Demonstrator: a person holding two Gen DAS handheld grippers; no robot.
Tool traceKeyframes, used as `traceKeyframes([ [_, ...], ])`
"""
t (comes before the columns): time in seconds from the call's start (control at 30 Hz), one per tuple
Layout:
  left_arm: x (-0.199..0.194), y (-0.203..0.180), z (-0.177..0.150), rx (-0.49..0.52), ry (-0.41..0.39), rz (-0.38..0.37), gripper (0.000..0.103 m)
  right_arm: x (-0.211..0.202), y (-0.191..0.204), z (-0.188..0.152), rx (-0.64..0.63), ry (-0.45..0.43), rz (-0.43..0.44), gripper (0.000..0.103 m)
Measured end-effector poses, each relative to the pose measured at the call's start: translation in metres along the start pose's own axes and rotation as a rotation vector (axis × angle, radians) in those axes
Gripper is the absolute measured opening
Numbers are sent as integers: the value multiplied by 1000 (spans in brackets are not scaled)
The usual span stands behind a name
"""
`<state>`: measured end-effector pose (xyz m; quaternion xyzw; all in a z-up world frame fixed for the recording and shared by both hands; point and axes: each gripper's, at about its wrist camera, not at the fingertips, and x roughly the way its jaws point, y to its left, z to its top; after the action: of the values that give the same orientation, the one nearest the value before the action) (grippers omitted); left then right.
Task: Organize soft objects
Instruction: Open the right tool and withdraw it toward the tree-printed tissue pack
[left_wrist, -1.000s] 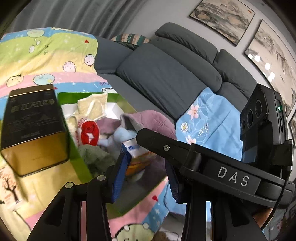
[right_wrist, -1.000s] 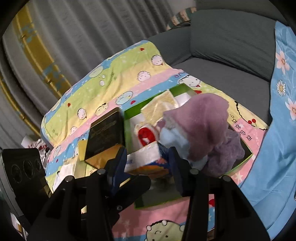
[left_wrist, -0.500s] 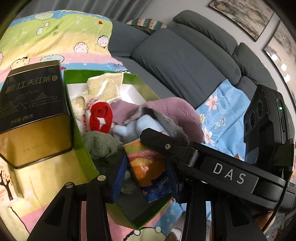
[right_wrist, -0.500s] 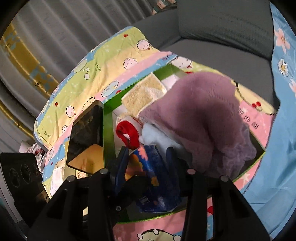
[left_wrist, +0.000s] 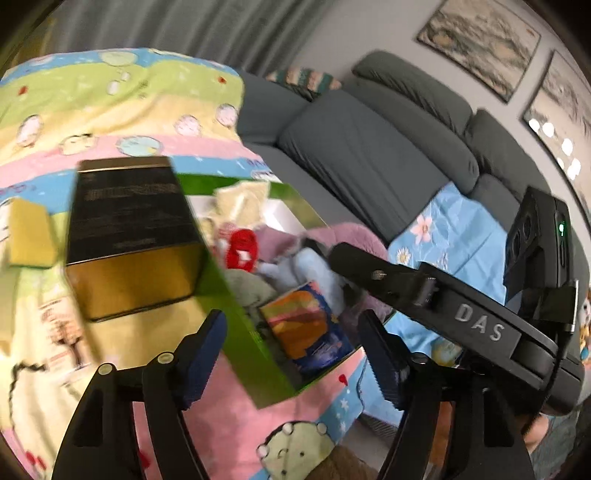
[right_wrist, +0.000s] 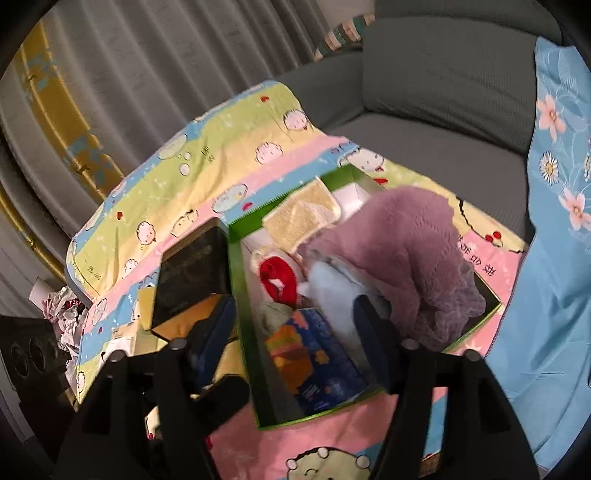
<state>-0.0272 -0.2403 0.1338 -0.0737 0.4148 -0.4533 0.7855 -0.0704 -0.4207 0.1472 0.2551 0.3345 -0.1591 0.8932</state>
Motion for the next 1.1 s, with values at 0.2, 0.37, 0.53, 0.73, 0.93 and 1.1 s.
traceKeyframes([
  [0.2,-41,37,-13,-57,-45,152,79,-8,30,-11,-67,1,8,83],
  [0.37,-63,66,-27,-108,-48,261,79,-2,61,-24,-135,33,24,86],
  [0.53,-83,101,-46,-182,-42,354,79,13,92,-40,-185,92,61,87],
  [0.73,-103,146,-69,-287,-26,420,79,47,134,-65,-273,181,76,89],
  [0.93,-122,174,-86,-360,-21,476,79,92,163,-85,-310,287,96,89],
  [1.1,-130,183,-94,-386,-18,482,79,131,185,-100,-377,350,66,86],
])
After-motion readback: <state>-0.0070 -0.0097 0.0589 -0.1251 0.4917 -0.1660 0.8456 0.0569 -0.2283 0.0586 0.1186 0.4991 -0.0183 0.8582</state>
